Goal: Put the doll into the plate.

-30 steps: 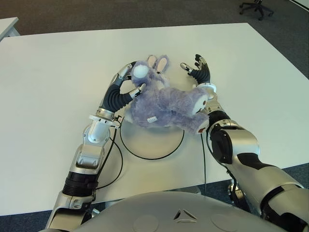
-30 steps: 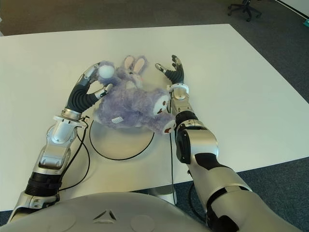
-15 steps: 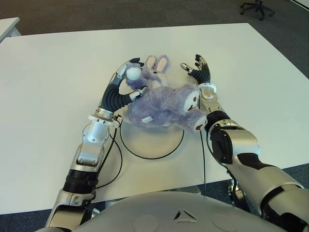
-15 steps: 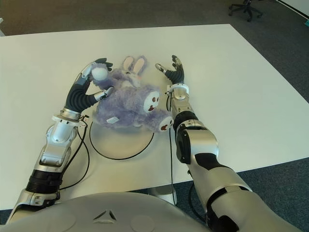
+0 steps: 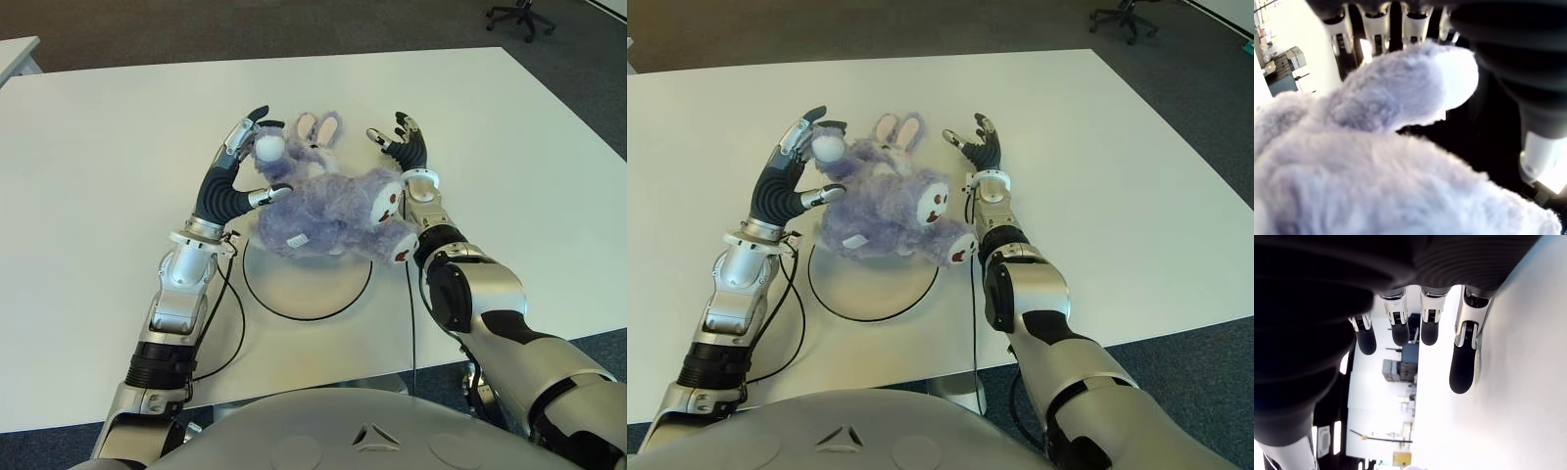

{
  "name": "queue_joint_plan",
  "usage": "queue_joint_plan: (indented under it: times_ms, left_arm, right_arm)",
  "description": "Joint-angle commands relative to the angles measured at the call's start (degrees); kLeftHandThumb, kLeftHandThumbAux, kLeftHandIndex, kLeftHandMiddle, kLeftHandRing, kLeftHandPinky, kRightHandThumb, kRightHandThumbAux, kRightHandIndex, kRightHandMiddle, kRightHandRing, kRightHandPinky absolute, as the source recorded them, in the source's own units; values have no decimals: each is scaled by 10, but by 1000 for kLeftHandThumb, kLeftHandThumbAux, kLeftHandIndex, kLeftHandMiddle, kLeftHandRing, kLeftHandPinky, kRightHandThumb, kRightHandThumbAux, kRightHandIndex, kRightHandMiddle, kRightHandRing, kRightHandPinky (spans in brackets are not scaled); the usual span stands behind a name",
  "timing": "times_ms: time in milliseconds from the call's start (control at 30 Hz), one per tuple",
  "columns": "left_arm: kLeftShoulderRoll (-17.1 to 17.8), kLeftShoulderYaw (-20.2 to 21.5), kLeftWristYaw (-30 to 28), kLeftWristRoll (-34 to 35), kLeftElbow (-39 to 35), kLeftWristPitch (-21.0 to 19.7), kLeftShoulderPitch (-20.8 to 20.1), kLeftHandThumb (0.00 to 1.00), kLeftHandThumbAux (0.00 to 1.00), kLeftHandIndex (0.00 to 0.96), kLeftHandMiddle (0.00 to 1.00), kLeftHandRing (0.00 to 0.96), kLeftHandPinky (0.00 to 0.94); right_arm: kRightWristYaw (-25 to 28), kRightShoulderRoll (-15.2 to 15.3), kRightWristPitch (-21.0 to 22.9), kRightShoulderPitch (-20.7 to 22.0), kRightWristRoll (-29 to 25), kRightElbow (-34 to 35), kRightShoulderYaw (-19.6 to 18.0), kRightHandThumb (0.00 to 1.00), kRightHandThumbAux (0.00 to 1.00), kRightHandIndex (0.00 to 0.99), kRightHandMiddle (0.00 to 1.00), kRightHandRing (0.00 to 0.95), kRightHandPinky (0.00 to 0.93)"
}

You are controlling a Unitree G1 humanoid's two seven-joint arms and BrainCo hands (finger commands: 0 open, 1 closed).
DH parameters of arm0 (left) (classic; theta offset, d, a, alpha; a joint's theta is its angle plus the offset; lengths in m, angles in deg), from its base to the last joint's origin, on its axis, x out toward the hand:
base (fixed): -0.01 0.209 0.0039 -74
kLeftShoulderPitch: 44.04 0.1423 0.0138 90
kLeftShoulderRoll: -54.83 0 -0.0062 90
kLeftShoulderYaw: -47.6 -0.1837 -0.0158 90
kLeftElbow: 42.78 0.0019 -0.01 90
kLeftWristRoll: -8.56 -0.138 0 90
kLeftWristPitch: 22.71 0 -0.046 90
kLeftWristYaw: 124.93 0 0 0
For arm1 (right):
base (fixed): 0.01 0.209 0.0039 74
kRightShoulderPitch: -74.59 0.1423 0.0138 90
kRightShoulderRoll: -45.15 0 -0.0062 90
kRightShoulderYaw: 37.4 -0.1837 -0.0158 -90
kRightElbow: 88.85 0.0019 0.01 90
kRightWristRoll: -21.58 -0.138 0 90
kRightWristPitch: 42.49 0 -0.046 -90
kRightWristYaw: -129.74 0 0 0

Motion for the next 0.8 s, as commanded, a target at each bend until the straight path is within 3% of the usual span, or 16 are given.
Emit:
queue_joint_plan:
  times_ms: [33,800]
  left_arm:
    - [2,5,-5,-3,4,0,14,0,514,21,205,196,162]
    - [11,26,-16,10,-2,11,18,0,438,24,208,197,168]
  right_arm:
    - [0,-11,49,-66,-4,-44,0,93,733,99,67,45,54]
    - [6,-11,47,-66,-7,-43,-1,87,741,83,51,33,45]
